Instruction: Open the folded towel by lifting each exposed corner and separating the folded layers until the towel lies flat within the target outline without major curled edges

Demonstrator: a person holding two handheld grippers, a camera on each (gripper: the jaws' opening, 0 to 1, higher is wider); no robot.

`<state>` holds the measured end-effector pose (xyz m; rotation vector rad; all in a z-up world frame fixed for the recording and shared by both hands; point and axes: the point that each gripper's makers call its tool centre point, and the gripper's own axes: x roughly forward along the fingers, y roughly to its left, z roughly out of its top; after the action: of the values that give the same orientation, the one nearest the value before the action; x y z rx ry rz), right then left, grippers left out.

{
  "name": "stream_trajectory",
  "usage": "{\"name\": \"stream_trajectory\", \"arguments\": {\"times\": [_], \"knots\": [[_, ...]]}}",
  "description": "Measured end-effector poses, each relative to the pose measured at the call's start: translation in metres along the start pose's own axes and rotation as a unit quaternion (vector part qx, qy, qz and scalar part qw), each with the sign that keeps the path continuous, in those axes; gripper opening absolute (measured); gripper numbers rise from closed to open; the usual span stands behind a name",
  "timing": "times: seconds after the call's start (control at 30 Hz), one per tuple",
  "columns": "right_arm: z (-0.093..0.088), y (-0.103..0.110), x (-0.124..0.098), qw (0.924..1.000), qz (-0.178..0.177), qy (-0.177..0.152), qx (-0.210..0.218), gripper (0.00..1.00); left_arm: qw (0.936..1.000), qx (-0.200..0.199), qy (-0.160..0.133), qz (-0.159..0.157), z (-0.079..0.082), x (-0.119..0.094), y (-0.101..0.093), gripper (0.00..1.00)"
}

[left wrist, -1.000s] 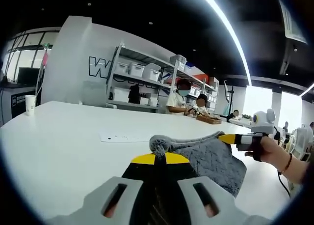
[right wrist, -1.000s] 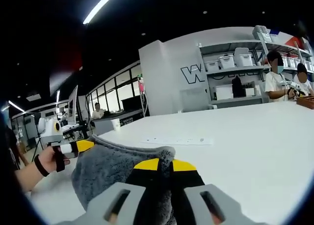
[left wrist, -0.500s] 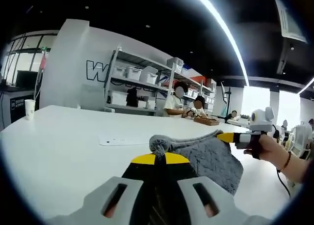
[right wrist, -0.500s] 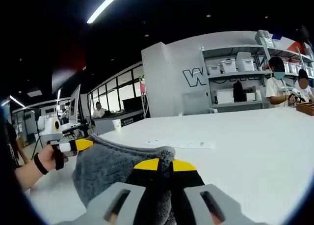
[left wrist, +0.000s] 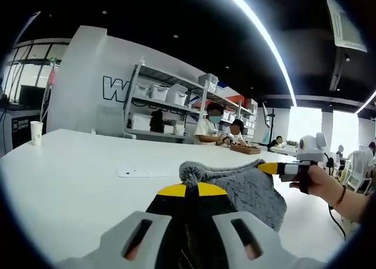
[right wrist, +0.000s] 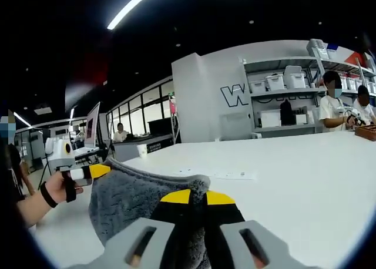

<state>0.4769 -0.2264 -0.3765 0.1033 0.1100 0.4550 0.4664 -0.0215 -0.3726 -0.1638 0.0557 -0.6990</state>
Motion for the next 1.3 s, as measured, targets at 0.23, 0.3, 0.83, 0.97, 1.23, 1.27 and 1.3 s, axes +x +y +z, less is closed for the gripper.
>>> {"name": "stream_trajectory", "arguments": {"times": [0.23,0.3,0.83,0.97,1.23,1.27,1.3], "knots": [[0.003,0.004,-0.006,1.0000,0.001,-0.008,-0.005,0.00,1.0000,-0.001,-0.005,-0.001,0.002,-0.004,-0.002,0.01],[0.004,0.006,-0.007,0.9999,0.001,-0.009,-0.010,0.00,1.0000,-0.001,-0.005,-0.002,0.001,-0.004,-0.003,0.01],[0.011,0.016,-0.020,0.9994,0.019,-0.028,0.006,0.00,0.9995,-0.007,-0.018,-0.025,0.008,-0.015,0.000,0.01],[0.013,0.018,-0.022,0.9994,0.020,-0.029,0.002,0.00,0.9995,-0.006,-0.018,-0.026,0.008,-0.014,0.001,0.01],[0.012,0.024,-0.032,0.9990,0.025,-0.036,0.001,0.00,0.9992,-0.005,-0.023,-0.033,0.007,-0.022,-0.003,0.01],[0.013,0.025,-0.033,0.9990,0.026,-0.036,0.000,0.00,0.9991,-0.006,-0.024,-0.034,0.007,-0.023,-0.004,0.01],[0.013,0.025,-0.033,0.9990,0.026,-0.036,0.000,0.00,0.9990,-0.007,-0.025,-0.035,0.007,-0.024,-0.005,0.01]]}}
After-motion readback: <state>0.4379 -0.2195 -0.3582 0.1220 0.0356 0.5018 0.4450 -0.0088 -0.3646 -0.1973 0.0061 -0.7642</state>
